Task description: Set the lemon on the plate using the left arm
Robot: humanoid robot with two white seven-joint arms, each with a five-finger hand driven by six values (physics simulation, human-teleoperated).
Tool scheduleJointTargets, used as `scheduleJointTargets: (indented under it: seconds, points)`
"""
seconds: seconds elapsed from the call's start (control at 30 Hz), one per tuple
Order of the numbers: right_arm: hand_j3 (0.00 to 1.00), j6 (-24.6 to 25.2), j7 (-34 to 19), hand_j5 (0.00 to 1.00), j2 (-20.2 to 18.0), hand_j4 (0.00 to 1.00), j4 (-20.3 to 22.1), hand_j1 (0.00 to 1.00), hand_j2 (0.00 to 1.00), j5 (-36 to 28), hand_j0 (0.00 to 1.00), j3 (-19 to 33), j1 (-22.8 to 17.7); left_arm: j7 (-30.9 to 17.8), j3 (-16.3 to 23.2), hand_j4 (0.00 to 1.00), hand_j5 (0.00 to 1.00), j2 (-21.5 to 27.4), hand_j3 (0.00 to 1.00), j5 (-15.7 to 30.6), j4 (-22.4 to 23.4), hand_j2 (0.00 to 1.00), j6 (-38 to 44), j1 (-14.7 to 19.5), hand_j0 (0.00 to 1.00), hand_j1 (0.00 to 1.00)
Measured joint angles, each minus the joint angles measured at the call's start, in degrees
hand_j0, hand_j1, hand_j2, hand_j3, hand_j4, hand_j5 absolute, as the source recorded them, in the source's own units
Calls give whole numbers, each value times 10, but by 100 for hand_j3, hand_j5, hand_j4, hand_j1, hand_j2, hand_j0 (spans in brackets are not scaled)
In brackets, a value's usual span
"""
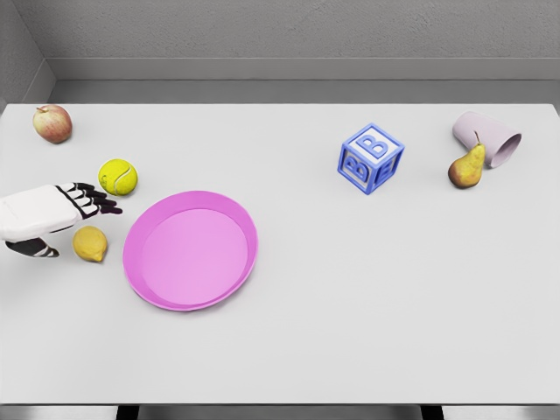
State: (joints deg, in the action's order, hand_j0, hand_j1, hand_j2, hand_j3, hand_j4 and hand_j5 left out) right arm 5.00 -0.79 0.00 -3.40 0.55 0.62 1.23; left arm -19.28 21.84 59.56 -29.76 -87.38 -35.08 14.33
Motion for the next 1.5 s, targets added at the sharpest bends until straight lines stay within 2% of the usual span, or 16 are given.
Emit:
scheduleJointTargets:
  seconds: [0.2, 0.63, 0.8, 0.97, 1.23, 1.5]
  points:
    - [100, 0, 0, 100, 0, 100, -1, 100, 100, 0, 100, 1, -1, 0, 1, 100, 100, 2, 100, -2, -2, 100, 0, 1, 100, 100]
    - [100, 1, 0, 100, 0, 100, -1, 100, 100, 0, 100, 1, -1, 0, 1, 100, 100, 10, 100, -7, -36, 100, 0, 1, 100, 100]
    - [100, 0, 0, 100, 0, 100, -1, 100, 100, 0, 100, 1, -1, 0, -1, 100, 100, 32, 100, -10, -33, 100, 0, 4, 100, 100]
    - [100, 0, 0, 100, 0, 100, -1, 100, 100, 0, 100, 1, -1, 0, -3, 100, 100, 38, 100, -39, -33, 100, 0, 5, 100, 100]
    - [100, 0, 0, 100, 0, 100, -1, 100, 100, 0, 100, 1, -1, 2, -5, 100, 100, -1, 100, -109, -41, 100, 0, 6, 100, 100]
    - [100, 0, 0, 100, 0, 100, -1, 100, 100, 0, 100, 1, -1, -9, -6, 100, 100, -4, 100, -120, -40, 100, 0, 4, 100, 100]
